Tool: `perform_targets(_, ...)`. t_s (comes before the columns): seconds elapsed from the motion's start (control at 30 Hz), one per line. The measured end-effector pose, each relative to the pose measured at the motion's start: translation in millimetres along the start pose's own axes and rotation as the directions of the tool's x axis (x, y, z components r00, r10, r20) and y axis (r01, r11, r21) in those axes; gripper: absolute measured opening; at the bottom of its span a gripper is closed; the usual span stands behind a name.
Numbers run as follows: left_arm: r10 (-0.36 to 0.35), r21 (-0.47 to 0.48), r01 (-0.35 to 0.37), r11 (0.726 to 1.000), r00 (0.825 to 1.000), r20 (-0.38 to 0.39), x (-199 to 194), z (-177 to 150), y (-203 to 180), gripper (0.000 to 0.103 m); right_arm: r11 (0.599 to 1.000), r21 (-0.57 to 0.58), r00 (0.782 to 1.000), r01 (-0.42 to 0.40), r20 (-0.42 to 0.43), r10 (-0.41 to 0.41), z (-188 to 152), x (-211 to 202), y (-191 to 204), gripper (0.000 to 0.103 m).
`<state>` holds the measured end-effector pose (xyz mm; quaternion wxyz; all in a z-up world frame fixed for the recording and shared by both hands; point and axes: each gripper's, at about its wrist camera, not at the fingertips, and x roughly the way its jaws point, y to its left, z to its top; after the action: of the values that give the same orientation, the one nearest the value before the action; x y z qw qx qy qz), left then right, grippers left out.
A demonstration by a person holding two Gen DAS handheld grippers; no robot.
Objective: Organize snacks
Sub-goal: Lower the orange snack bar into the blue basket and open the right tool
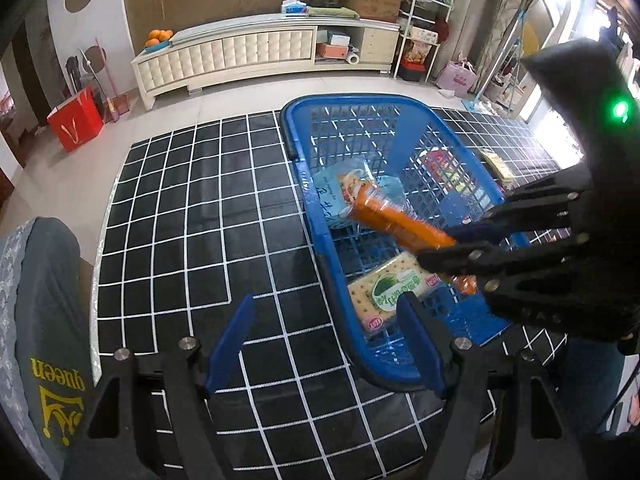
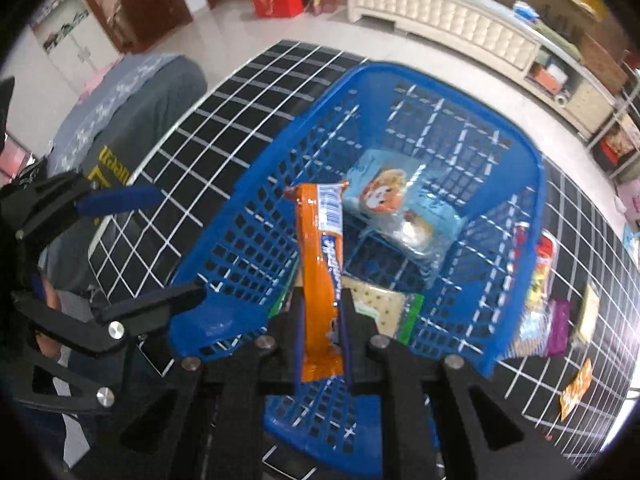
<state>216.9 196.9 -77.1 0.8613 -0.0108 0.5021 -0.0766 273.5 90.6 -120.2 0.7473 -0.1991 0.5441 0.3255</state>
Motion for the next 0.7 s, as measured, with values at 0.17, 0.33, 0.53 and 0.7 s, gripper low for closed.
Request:
perform_targets(0.17, -0.005, -0.007, 0.005, 1.0, 1.0, -0.008, 7, 2, 1, 0.072, 0.998, -0.05, 0.999, 0.03, -0.015, -0.031, 15, 13, 2, 0.019)
perform_targets(0.33, 0.001, -0.005, -0.001, 1.0, 1.0, -0.017, 8, 2, -1, 0.072, 0.996, -0.029, 0.996, 0.085, 0.034, -0.084, 21, 6, -7, 0.072)
perform_targets(0.53, 0.006, -0.002, -0.006, 1.0, 1.0, -0.019, 1, 1, -11, 0.072, 0.995, 0.005, 0.99, 0.096, 0.103, -0.096, 6, -20, -10, 0.079)
perform_targets(0.7, 0.002, 0.015, -0.002, 1.0, 1.0, -0.004, -11, 1, -30, 0.072, 0.994, 0.044, 0.987, 0.095, 0.125, -0.1, -12, -43, -16, 0.079)
